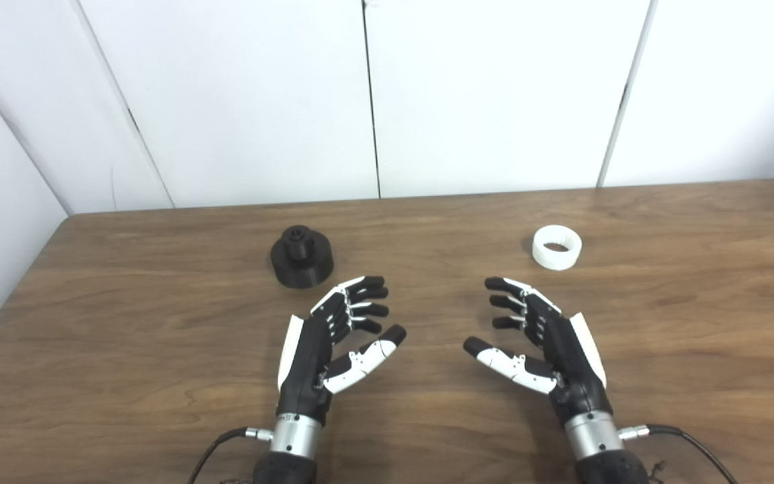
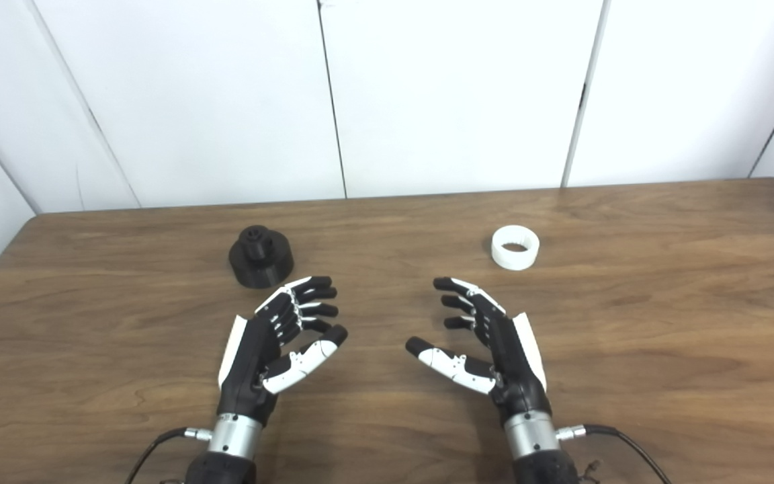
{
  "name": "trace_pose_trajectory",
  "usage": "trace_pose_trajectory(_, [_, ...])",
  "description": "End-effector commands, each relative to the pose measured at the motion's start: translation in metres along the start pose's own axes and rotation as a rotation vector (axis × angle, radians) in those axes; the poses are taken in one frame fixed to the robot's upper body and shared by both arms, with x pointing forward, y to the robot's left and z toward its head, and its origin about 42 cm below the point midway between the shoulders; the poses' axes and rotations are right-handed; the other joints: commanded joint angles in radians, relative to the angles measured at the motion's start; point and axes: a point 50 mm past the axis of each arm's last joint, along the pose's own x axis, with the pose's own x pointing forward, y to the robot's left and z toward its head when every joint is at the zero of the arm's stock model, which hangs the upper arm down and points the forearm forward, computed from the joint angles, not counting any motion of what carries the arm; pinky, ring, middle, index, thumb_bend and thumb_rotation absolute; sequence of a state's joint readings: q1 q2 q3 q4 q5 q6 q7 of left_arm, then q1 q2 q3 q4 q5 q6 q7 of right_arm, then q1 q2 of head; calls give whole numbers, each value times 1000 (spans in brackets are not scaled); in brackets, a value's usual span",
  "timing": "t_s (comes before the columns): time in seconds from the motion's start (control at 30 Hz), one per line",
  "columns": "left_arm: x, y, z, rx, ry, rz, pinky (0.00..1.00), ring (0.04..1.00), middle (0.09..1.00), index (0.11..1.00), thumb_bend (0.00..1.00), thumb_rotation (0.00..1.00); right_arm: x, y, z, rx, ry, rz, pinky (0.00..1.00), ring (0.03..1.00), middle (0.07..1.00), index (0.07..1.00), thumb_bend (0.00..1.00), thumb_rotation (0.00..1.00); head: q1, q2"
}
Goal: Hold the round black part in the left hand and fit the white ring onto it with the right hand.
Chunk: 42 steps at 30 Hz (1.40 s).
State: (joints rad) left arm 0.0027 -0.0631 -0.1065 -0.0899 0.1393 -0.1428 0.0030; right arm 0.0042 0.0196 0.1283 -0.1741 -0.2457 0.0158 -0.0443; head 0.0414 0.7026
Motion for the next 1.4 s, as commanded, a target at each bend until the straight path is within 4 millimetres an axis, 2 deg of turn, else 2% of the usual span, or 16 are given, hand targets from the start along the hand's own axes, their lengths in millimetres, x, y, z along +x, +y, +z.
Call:
trace_pose_trajectory(0.0, [10,-1,16,-11,-98,-10,541,653,735,719,661,367,8,3,19,21,-98,-4,681,797,849,762,694,321,0,1])
trace_pose_trajectory(0.17, [10,-1,16,-11,-96,-12,543,658,732,720,707,409,8,2,18,30,-94,0,684,801,855,774,686,339,0,2])
trace_pose_trajectory(0.4, [9,-1,15,-3,-102,-11,547,648,723,719,663,346,7,2,18,36,-86,0,669,805,861,787,694,339,1,1])
trace_pose_trajectory(0.83, [9,-2,14,-8,-103,-10,562,650,722,718,660,322,7,1,18,40,-86,-1,677,809,865,793,701,340,16,-1])
trace_pose_trajectory(0.97, [9,-7,14,-17,-95,-15,558,653,725,722,666,335,7,-3,16,35,-95,-4,670,799,856,792,694,336,99,-15])
trace_pose_trajectory(1.03, [10,-12,13,-27,-93,-21,555,657,728,727,669,328,5,-9,14,34,-95,-6,686,799,852,794,687,323,166,-31])
trace_pose_trajectory(1.2, [10,-26,7,-39,-86,-15,574,666,731,729,694,342,3,-24,4,40,-77,-12,704,813,842,789,701,325,271,-58])
trace_pose_trajectory(1.37, [11,-34,4,-47,-86,-8,575,674,729,727,680,294,2,-33,-4,47,-83,-5,707,812,844,781,712,341,279,-62])
